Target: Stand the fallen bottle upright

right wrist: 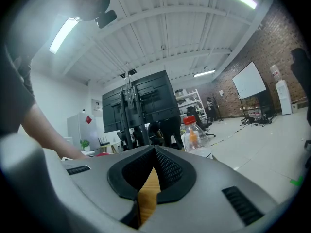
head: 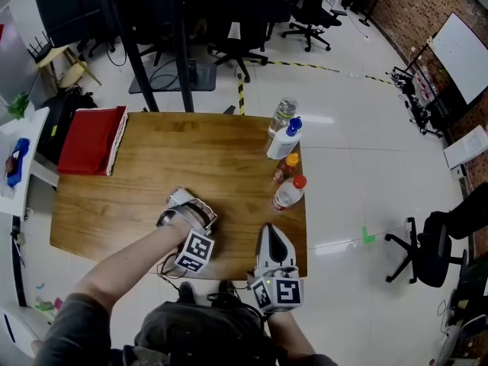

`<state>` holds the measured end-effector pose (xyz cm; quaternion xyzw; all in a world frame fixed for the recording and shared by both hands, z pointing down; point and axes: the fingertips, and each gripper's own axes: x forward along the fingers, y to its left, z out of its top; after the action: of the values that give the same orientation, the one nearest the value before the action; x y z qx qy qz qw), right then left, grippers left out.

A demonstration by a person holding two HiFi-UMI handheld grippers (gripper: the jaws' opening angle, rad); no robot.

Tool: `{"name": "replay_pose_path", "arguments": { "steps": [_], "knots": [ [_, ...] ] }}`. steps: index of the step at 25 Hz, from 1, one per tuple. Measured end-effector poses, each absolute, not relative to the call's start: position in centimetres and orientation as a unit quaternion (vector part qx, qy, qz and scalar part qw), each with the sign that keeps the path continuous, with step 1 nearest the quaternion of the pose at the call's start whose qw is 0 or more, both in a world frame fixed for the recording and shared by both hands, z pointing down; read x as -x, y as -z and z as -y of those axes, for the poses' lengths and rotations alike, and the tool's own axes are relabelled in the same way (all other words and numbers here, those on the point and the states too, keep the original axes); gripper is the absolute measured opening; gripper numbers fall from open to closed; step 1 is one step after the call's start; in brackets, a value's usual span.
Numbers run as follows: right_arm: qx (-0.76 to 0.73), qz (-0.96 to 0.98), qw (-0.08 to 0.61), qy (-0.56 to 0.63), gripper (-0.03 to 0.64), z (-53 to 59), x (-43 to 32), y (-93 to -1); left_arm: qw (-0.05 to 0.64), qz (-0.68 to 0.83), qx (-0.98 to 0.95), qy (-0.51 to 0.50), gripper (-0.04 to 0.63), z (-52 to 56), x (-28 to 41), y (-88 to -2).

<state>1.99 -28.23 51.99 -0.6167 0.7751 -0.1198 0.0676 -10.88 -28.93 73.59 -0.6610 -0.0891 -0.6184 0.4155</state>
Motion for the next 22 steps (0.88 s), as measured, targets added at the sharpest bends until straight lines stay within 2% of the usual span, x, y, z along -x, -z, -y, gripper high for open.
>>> {"name": "replay_pose_path", "arguments": {
  "steps": [8,22],
  "knots": [
    [0.614,-0.776,0.070,0.126,0.000,28.6,-1.9,-52.3,0.402,0.115,0.658,0.626,0.244,29.1,10.8,-74.3],
    [0.616,-0.772,0.075,0.140,0.000,28.4,-2.3,-52.7,0.422,0.148,0.622,0.643,0.196,28.6,11.0,-74.7]
  ]
}}
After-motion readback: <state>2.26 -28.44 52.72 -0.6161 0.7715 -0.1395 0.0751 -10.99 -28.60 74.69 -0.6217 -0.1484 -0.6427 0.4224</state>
